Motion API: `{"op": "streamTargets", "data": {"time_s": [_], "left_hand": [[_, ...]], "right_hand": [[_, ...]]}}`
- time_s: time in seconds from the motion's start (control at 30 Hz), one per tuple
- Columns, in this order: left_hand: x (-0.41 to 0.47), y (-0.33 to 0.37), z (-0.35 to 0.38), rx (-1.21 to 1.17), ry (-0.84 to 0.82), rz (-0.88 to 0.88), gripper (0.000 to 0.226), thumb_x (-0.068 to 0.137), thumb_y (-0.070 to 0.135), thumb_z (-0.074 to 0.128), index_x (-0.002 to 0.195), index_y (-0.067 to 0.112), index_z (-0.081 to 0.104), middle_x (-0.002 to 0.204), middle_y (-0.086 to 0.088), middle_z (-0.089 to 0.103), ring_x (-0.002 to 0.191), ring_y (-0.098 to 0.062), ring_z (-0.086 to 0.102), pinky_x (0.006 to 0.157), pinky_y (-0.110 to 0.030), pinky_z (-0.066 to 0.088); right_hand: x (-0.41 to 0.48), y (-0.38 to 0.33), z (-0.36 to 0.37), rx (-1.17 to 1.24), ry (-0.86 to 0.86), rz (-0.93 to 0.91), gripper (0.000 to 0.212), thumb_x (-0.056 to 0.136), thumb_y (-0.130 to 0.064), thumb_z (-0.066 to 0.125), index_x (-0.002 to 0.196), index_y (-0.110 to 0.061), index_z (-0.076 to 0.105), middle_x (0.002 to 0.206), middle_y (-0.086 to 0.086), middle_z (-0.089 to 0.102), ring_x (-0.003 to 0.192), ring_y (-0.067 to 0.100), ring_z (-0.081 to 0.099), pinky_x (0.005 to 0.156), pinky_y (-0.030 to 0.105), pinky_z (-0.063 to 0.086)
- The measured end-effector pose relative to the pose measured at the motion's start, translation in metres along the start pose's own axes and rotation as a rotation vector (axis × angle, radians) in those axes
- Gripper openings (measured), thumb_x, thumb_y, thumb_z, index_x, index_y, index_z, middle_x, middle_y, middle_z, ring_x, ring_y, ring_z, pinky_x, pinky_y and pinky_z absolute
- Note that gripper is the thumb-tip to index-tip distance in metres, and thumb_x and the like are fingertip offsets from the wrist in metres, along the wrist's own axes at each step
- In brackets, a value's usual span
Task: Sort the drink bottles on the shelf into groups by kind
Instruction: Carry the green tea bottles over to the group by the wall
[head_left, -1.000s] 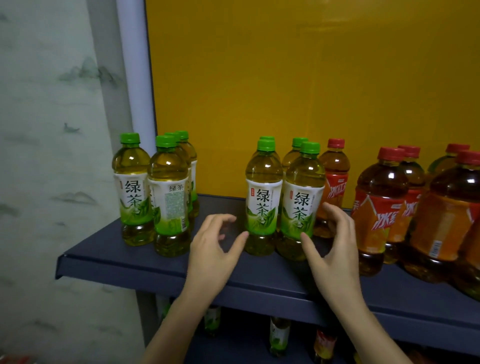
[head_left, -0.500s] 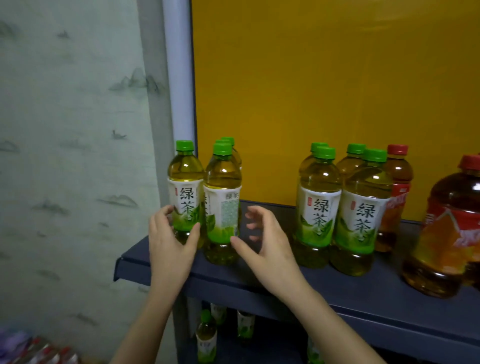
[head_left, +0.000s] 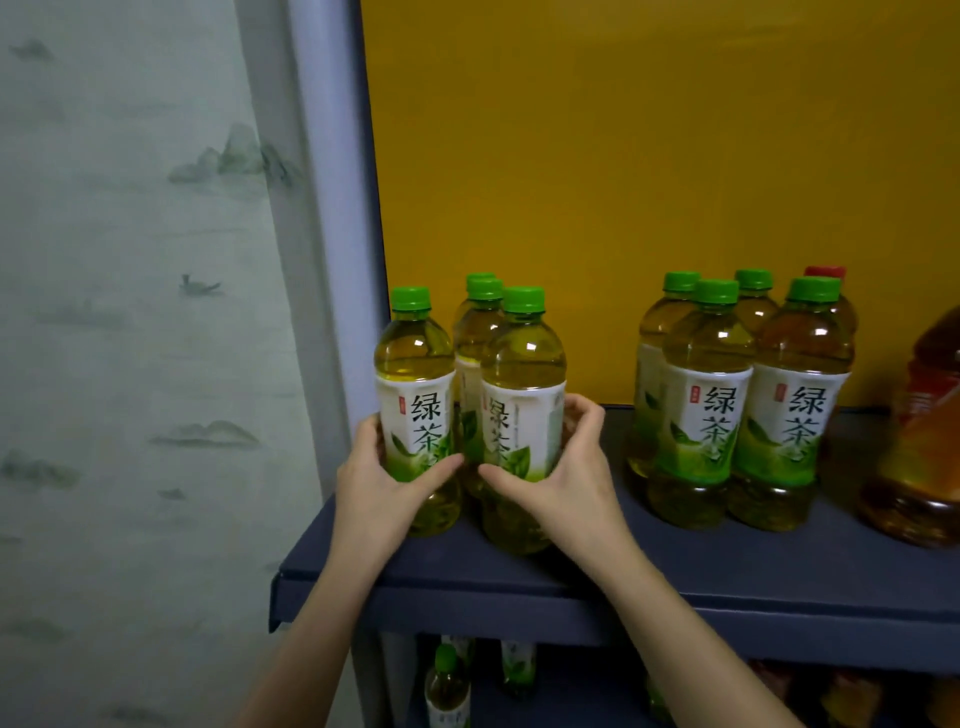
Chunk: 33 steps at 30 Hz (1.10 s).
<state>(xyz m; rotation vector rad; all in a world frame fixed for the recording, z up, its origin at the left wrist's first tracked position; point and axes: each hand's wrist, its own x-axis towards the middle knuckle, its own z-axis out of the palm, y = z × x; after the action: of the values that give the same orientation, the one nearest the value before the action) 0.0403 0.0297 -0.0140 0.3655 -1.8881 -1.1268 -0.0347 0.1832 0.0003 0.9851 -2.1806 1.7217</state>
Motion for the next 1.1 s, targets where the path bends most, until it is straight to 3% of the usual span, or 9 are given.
{"op": "streamTargets", "data": {"time_s": [0.07,0.17,0.37,0.47,0.53,0.7,0.9,1.0,1.1], "left_hand": [[0.0,-0.001,-0.003,-0.066,-0.025,-0.014,0.058,0.058,0.025,0.086,0.106,0.025,0.053,0.099,0.019,0.061,0.097,-0.001,0.059,0.08,-0.022,0.05],[-0.003,0.002,-0.005,-0.134,-0.077,-0.011,0.056,0.055,0.022,0.087,0.099,0.032,0.054,0.101,0.018,0.063,0.098,-0.004,0.062,0.083,-0.026,0.052],[-0.012,0.013,-0.004,-0.187,-0.159,-0.006,0.059,0.042,0.038,0.084,0.095,0.035,0.057,0.092,0.024,0.068,0.095,0.001,0.064,0.082,-0.022,0.051],[-0.019,0.021,0.006,-0.217,-0.243,0.0,0.062,0.041,0.041,0.083,0.097,0.034,0.058,0.096,0.028,0.068,0.095,0.002,0.064,0.08,-0.021,0.053],[-0.022,0.027,0.016,-0.233,-0.296,0.0,0.061,0.044,0.036,0.085,0.099,0.032,0.059,0.096,0.023,0.07,0.095,0.001,0.065,0.077,-0.018,0.053],[-0.022,0.032,0.044,-0.243,-0.365,0.006,0.052,0.059,0.021,0.086,0.101,0.034,0.059,0.1,0.021,0.07,0.098,0.001,0.064,0.081,-0.022,0.053],[-0.013,0.031,0.063,-0.242,-0.416,-0.033,0.047,0.07,0.02,0.079,0.103,0.036,0.05,0.108,0.017,0.063,0.104,0.003,0.06,0.091,-0.028,0.051],[-0.01,0.03,0.07,-0.228,-0.416,-0.018,0.046,0.074,0.019,0.076,0.109,0.032,0.049,0.117,0.011,0.062,0.109,-0.002,0.058,0.093,-0.029,0.05],[-0.007,0.031,0.076,-0.178,-0.371,0.015,0.047,0.077,0.018,0.073,0.115,0.016,0.045,0.121,0.006,0.059,0.111,-0.003,0.056,0.094,-0.025,0.048]], "right_hand": [[-0.001,0.004,-0.011,0.088,-0.056,0.024,0.073,0.064,-0.024,0.083,0.115,-0.03,0.03,0.108,-0.025,0.047,0.094,-0.016,0.051,0.074,0.003,0.043],[-0.003,0.012,-0.024,0.148,-0.083,0.054,0.065,0.07,-0.021,0.079,0.121,-0.028,0.039,0.108,-0.02,0.057,0.096,-0.017,0.054,0.076,0.008,0.048],[-0.007,0.024,-0.039,0.168,-0.037,0.064,0.066,0.075,-0.027,0.071,0.133,-0.025,0.04,0.117,-0.015,0.06,0.106,-0.005,0.057,0.092,0.025,0.049],[-0.008,0.027,-0.044,0.137,-0.021,0.027,0.059,0.073,-0.039,0.066,0.128,-0.035,0.044,0.12,-0.016,0.057,0.11,-0.005,0.054,0.091,0.021,0.046],[-0.007,0.028,-0.045,0.091,-0.015,0.011,0.054,0.074,-0.043,0.063,0.124,-0.04,0.045,0.121,-0.017,0.053,0.111,-0.008,0.051,0.09,0.016,0.043],[-0.004,0.036,-0.046,0.064,0.015,0.022,0.06,0.084,-0.027,0.062,0.136,-0.024,0.032,0.126,-0.014,0.051,0.116,-0.004,0.048,0.098,0.022,0.041],[0.005,0.038,-0.045,0.037,0.064,0.042,0.055,0.088,-0.019,0.058,0.135,-0.021,0.03,0.115,-0.019,0.047,0.104,-0.011,0.045,0.082,0.005,0.037],[0.009,0.039,-0.041,0.036,0.095,0.047,0.052,0.089,-0.018,0.058,0.135,-0.02,0.033,0.12,-0.012,0.049,0.113,0.0,0.045,0.089,0.013,0.035],[0.014,0.042,-0.035,0.004,0.137,0.07,0.052,0.089,-0.019,0.058,0.136,-0.019,0.034,0.126,-0.006,0.05,0.117,0.006,0.044,0.096,0.024,0.036]]}}
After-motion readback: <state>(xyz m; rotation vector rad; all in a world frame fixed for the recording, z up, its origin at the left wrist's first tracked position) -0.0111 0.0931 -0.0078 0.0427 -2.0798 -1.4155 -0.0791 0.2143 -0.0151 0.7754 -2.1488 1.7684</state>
